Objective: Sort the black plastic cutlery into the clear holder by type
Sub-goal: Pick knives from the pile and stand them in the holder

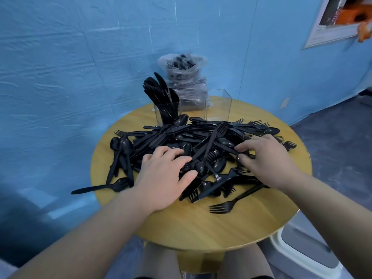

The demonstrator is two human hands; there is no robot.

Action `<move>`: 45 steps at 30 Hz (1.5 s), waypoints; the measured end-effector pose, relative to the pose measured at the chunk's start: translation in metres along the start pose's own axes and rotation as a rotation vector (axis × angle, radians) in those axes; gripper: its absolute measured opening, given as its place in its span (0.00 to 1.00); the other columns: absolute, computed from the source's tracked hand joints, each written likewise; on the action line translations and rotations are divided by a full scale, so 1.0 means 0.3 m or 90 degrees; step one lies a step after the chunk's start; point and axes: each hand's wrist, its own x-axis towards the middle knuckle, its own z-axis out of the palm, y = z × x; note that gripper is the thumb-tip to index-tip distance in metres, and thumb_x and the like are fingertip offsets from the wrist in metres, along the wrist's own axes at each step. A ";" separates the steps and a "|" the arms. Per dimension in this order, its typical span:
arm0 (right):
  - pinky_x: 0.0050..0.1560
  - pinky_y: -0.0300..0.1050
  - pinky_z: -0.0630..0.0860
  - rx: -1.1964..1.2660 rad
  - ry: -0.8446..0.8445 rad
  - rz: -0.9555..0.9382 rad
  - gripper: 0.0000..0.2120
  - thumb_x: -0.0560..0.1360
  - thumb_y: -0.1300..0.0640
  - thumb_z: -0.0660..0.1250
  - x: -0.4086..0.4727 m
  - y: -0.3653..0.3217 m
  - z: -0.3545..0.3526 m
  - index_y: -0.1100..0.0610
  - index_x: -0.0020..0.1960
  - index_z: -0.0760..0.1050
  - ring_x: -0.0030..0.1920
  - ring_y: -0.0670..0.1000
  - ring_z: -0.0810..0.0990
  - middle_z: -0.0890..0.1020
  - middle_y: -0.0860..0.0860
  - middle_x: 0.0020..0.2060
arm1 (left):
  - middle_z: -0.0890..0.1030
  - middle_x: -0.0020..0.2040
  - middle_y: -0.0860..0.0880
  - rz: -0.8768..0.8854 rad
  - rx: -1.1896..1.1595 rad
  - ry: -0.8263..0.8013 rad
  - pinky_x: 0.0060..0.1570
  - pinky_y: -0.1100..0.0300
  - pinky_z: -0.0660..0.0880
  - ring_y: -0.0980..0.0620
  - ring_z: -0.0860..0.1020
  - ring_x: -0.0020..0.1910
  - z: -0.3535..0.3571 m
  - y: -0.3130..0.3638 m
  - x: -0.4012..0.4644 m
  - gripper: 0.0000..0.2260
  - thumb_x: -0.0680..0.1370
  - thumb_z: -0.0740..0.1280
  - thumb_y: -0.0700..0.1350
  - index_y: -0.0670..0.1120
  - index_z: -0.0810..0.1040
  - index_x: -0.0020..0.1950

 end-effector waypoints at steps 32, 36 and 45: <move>0.50 0.46 0.72 0.002 0.033 0.115 0.12 0.77 0.59 0.62 0.021 0.191 -0.019 0.51 0.57 0.80 0.55 0.53 0.73 0.80 0.50 0.53 | 0.66 0.70 0.61 0.087 0.019 0.036 0.67 0.50 0.57 0.54 0.58 0.71 0.016 0.171 0.220 0.22 0.79 0.59 0.59 0.61 0.61 0.73; 0.49 0.48 0.76 0.019 0.022 0.127 0.12 0.77 0.60 0.61 0.033 0.212 -0.027 0.52 0.57 0.80 0.52 0.52 0.78 0.81 0.50 0.53 | 0.67 0.68 0.63 0.105 -0.023 0.025 0.67 0.50 0.57 0.56 0.59 0.69 0.008 0.173 0.234 0.17 0.79 0.61 0.56 0.62 0.68 0.68; 0.48 0.41 0.73 0.088 0.009 0.102 0.14 0.79 0.60 0.59 0.042 0.197 -0.013 0.52 0.60 0.78 0.51 0.50 0.79 0.83 0.48 0.52 | 0.71 0.66 0.64 0.152 -0.082 0.000 0.68 0.51 0.58 0.58 0.64 0.68 0.008 0.168 0.241 0.17 0.80 0.63 0.47 0.62 0.72 0.66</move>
